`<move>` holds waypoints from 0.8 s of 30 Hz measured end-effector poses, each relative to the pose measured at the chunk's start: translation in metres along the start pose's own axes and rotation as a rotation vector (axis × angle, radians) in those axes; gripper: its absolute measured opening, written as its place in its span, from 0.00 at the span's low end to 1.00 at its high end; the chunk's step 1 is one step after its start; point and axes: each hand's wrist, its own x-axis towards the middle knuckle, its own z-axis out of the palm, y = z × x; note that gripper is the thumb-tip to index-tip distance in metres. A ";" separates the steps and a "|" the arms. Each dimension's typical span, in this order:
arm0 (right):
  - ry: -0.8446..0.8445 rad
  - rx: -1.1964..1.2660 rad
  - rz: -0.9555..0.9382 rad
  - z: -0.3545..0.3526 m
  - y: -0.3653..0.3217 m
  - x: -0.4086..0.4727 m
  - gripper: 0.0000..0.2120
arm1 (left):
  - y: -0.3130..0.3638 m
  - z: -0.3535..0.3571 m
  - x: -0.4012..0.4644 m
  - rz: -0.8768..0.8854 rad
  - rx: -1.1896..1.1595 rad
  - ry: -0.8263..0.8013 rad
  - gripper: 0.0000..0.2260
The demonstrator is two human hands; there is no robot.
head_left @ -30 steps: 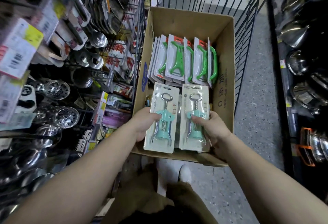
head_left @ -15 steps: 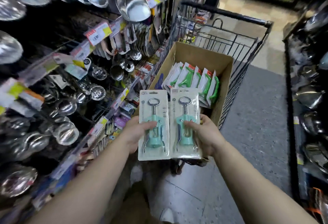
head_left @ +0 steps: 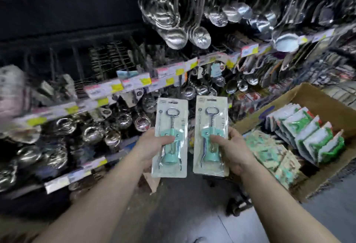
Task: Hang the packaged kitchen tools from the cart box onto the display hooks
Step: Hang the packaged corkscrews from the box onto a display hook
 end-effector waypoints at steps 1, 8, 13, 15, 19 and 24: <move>-0.027 0.002 -0.010 0.021 0.004 -0.006 0.15 | -0.006 -0.022 -0.008 0.010 -0.014 0.015 0.11; -0.175 -0.023 -0.056 0.159 0.045 -0.073 0.16 | -0.048 -0.171 -0.083 0.088 -0.025 0.104 0.29; -0.266 -0.044 -0.099 0.246 0.066 -0.128 0.18 | -0.061 -0.259 -0.143 0.162 -0.043 0.162 0.31; -0.305 -0.055 -0.123 0.275 0.070 -0.147 0.23 | -0.065 -0.288 -0.167 0.186 -0.029 0.189 0.20; -0.338 -0.049 -0.167 0.322 0.067 -0.182 0.21 | -0.066 -0.336 -0.209 0.236 -0.027 0.241 0.22; -0.410 -0.026 -0.224 0.361 0.039 -0.210 0.19 | -0.046 -0.370 -0.241 0.304 -0.070 0.291 0.15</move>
